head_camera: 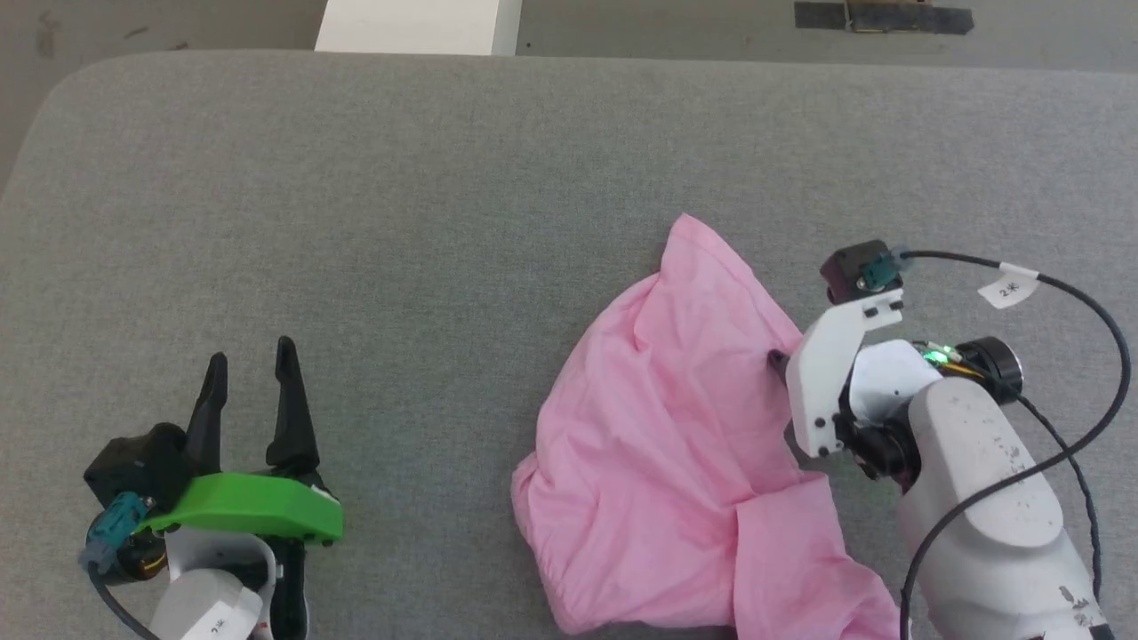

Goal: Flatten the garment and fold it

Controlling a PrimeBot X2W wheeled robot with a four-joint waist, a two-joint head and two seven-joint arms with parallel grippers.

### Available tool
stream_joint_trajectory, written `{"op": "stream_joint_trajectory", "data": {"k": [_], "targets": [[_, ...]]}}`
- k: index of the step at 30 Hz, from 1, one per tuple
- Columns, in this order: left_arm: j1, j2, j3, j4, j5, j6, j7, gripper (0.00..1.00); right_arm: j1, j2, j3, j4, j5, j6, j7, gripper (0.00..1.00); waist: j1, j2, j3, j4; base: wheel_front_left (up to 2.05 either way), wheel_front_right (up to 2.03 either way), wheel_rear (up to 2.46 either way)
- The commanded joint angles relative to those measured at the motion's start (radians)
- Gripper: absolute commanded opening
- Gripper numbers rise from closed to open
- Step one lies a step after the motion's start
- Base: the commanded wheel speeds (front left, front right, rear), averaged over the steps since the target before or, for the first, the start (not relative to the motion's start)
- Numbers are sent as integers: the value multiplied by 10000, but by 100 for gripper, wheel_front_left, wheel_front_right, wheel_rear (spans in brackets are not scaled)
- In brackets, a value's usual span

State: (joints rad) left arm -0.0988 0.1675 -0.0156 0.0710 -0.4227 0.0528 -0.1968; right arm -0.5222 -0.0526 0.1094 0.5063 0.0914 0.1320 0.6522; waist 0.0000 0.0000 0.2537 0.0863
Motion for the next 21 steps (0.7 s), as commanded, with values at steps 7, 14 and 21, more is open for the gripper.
{"op": "stream_joint_trajectory", "data": {"k": [7, 14, 21], "targets": [[-182, 68, -127, 159, -89, -30, -58, 100, 77, 24, -1517, -787, 695, -13, -1904, 0, 0, 0, -411, -257, 0, 0, 0], [106, 68, -173, 75, -127, 67, -46, 100, 3827, 24, -4492, -3025, 1671, -13, -1196, 0, 0, 0, -719, -446, 0, 0, 0], [261, 142, -231, -166, -327, 53, 326, 100, 5054, 24, -4705, -3950, 3313, -13, -1992, 100, 0, 0, -712, -926, 0, 0, 0]]}}
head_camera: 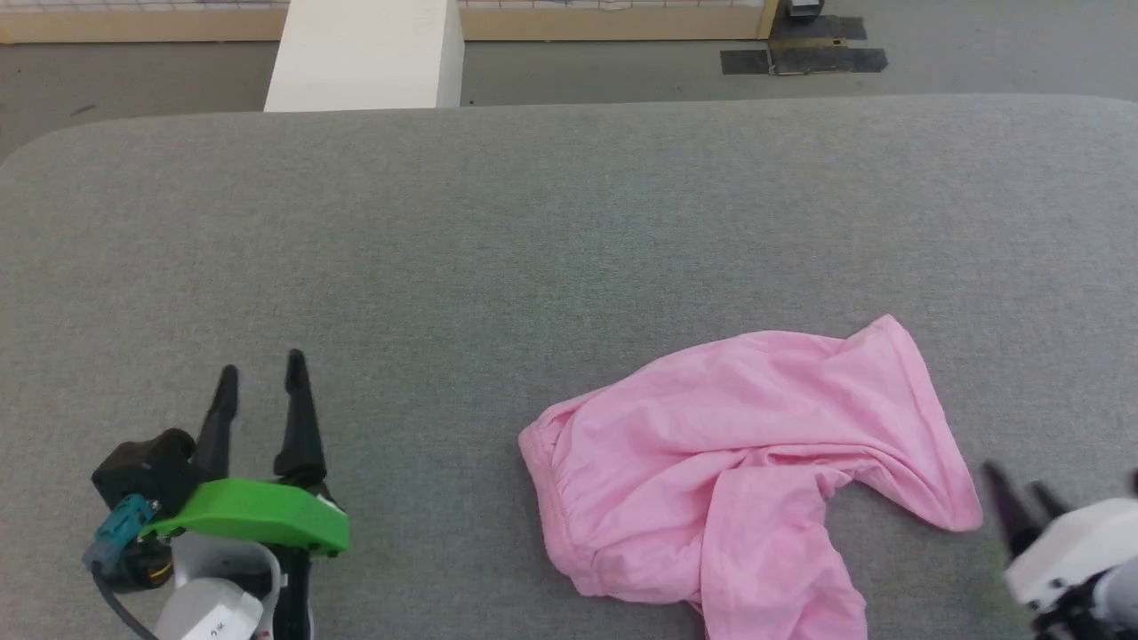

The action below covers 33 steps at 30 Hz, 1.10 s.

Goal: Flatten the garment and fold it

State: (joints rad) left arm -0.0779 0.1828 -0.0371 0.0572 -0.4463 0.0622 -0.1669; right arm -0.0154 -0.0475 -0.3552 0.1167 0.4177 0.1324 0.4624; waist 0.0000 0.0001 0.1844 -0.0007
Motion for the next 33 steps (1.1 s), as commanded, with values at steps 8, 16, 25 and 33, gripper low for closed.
{"op": "stream_joint_trajectory", "data": {"k": [8, 16, 25, 33], "targets": [[-436, -49, -1589, -671, -1040, -847, 3496, 100, -487, -28, -1108, -112, -433, -17, -1191, 100, 0, -1, -85, 30, 0, 0, 0], [-531, -121, -3158, -376, -1485, -1060, 6563, 100, -750, -28, -514, 160, -264, -17, -1342, 100, 0, -1, 126, -201, 0, 0, 0], [-589, -317, -3184, -433, -1851, -1200, 6470, 0, -829, -28, -319, 477, -221, -17, -1741, 100, 0, -1, 292, -306, 0, 0, 0], [-1908, 26, -1964, -455, -1249, -784, 4877, 0, -959, -28, -119, 592, -268, -17, -1860, 100, 0, -1, 193, -241, 0, 0, 0]]}}
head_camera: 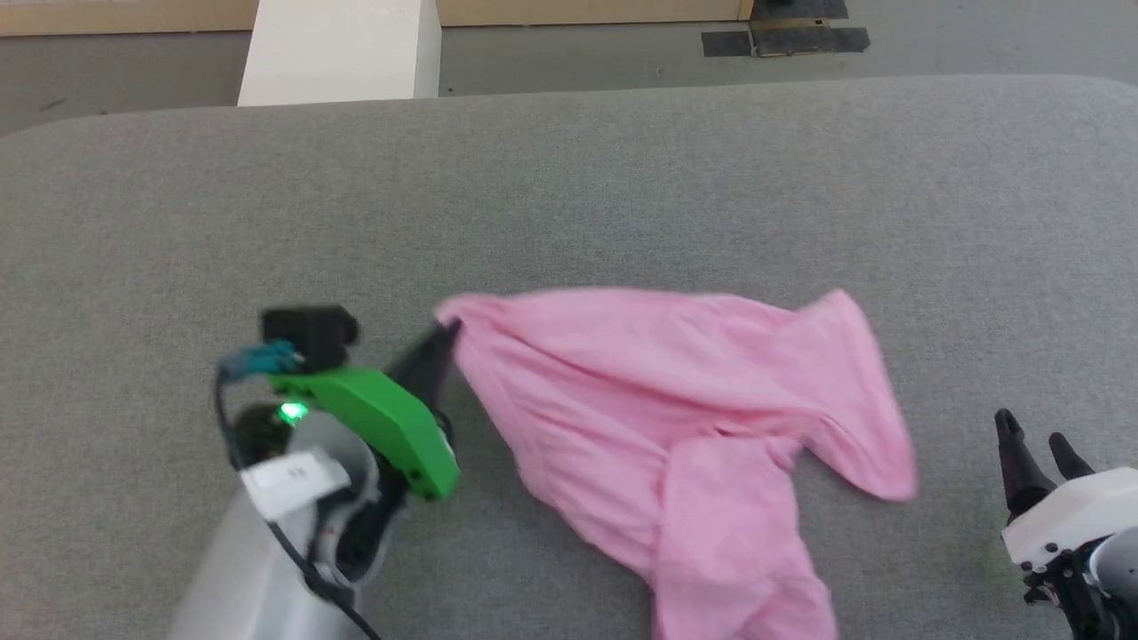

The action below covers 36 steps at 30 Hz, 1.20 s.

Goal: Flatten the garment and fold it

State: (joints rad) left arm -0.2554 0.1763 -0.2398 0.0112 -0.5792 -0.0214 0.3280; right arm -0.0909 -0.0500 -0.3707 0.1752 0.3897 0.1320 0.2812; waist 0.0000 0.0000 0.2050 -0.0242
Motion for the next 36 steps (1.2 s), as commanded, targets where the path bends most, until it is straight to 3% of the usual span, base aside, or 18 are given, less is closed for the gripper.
{"op": "stream_joint_trajectory", "data": {"k": [1, 7, 10, 11, 12, 13, 17, 21, 27, 36], "targets": [[-282, 171, 218, 88, 151, 156, -169, 0, -235, -3, 92, 12, 7, -13, -55, 100, 0, 0, -27, -16, 0, 0, 0], [-70, 650, 882, 1295, 327, 860, -109, 0, -325, -3, 276, -1, 0, -13, -110, 100, 0, 0, -14, -135, 0, 0, 0], [281, 620, 974, 2027, 111, 901, -12, 0, -248, -3, 199, -12, -63, -13, -104, 100, 0, 0, -6, -118, 0, 0, 0], [356, 560, 1018, 2245, 13, 898, -56, 6, -216, -3, 163, -24, -76, -13, -98, 100, 0, 0, -7, -92, 0, 0, 0], [386, 519, 1058, 2376, -47, 887, -135, 40, -192, -3, 141, -34, -88, -13, -85, 100, 0, 0, -12, -73, 0, 0, 0], [389, 476, 1131, 2478, -107, 872, -297, 100, -161, -3, 135, -47, -108, -13, -62, 100, 0, 0, -25, -47, 0, 0, 0], [389, 394, 1490, 2243, -234, 794, -1200, 100, -152, -3, 295, -262, -177, -13, 7, 100, 0, 0, -130, 69, 0, 0, 0], [673, 747, 1727, 1555, 434, 778, -2781, 100, -406, -3, 787, -760, -483, -13, 243, 100, 0, 0, -155, 151, 0, 0, 0], [1392, 904, 1555, 844, 1548, 922, -4802, 100, -1679, -3, 2134, -1071, -1998, -13, 1402, 100, 0, 0, 111, 300, 0, 0, 0], [1413, 648, 1304, 512, 1487, 834, -5128, 100, -4651, -3, 3783, 1122, -3765, -13, 3210, 100, 0, 0, 1001, 730, 0, 0, 0]]}}
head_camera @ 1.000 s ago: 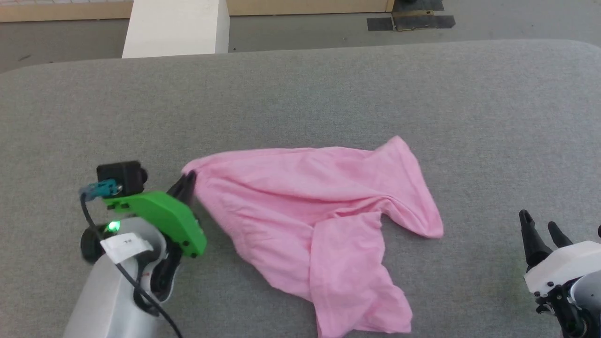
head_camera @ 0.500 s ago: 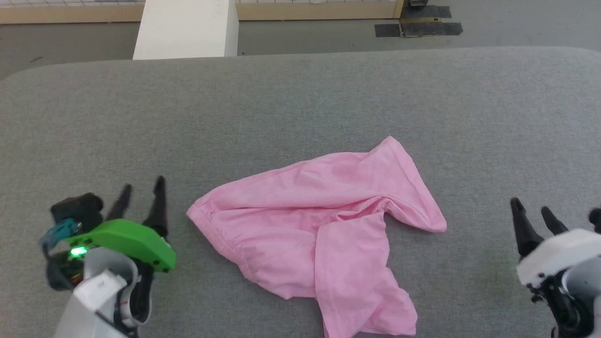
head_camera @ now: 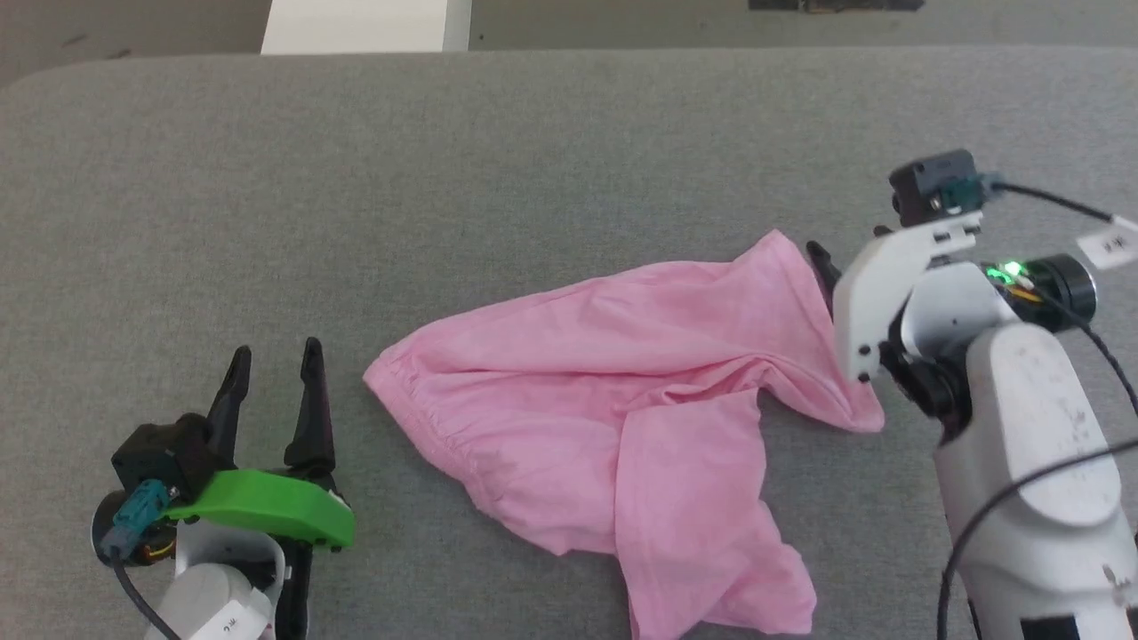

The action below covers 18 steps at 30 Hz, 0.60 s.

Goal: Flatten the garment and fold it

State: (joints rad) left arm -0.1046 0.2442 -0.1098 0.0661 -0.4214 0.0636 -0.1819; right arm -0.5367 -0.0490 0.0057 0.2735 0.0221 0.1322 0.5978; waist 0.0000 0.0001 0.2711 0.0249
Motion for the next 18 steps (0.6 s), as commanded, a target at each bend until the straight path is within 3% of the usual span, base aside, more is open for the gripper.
{"op": "stream_joint_trajectory", "data": {"k": [1, 6, 14, 15, 16, 18], "targets": [[-157, -36, -24, -49, -107, -40, -5, 100, -445, -12, 55, 429, -224, -15, 129, 100, 0, -1, 445, 309, 0, 0, 0], [-548, -50, -122, -41, -223, -183, 76, 100, -1519, -12, 179, 1857, -901, -15, 426, 100, 0, -1, 899, 649, 0, 0, 0], [-683, -48, -202, 84, -350, -266, 117, 100, -1946, -12, 443, 3193, -1345, -15, 834, 100, 0, -1, 1063, 742, 0, 0, 0], [-681, -49, -213, 92, -368, -273, 135, 100, -1965, -12, 453, 3279, -1316, -15, 881, 56, 0, -1, 1064, 731, 0, 0, 0], [-679, -40, -234, 93, -381, -281, 172, 100, -1995, -12, 491, 3352, -1276, -15, 903, 0, 0, -1, 1065, 707, 0, 0, 0], [-701, -17, -294, 35, -391, -292, 294, 100, -2070, -12, 513, 3409, -1183, -15, 895, 0, 0, -1, 1071, 664, 0, 0, 0]]}}
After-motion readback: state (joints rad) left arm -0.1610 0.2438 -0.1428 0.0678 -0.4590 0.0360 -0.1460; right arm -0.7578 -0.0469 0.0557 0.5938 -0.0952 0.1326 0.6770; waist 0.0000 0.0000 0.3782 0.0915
